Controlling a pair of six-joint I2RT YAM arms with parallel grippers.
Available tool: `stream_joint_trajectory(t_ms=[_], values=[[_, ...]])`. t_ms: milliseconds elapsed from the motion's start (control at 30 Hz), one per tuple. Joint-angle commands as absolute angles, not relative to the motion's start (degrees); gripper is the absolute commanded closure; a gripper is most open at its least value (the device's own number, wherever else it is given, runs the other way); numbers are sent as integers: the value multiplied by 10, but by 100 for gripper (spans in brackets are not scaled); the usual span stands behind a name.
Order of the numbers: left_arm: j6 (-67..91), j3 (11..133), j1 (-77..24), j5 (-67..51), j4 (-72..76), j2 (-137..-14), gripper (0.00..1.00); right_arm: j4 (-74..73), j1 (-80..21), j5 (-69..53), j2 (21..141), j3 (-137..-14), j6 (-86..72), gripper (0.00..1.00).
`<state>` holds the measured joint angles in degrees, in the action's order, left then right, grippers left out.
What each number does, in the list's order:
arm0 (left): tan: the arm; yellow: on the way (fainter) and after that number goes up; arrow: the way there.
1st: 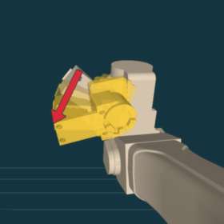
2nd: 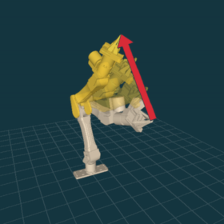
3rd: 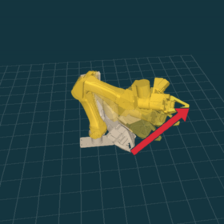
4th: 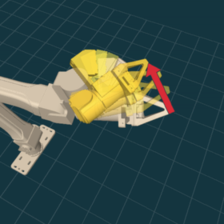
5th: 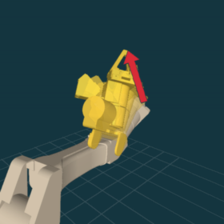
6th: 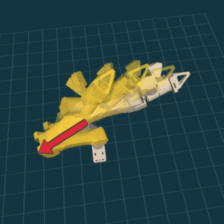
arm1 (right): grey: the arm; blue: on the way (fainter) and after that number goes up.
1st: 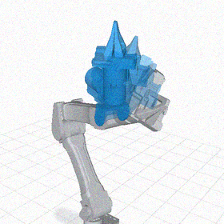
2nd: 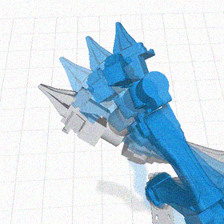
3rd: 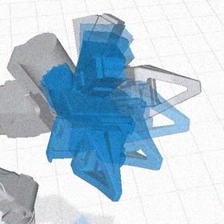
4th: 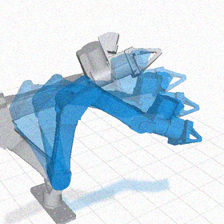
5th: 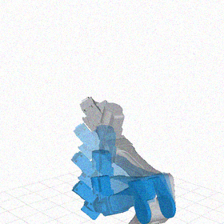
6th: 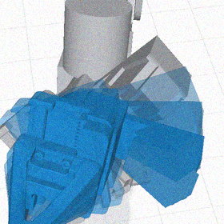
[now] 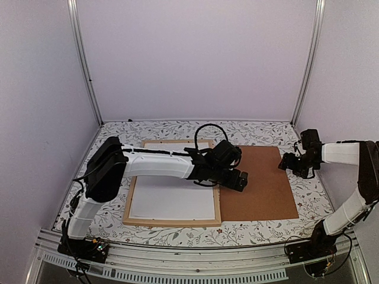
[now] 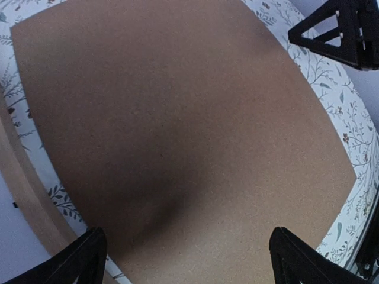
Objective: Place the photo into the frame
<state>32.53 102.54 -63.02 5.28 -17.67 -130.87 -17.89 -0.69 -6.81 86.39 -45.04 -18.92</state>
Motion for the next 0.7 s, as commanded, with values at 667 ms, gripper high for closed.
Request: stream_joint_trajectory(t_ms=[667], values=[[349, 993, -614, 142, -252, -1332, 1, -159, -4, -83, 858, -431, -196, 20]])
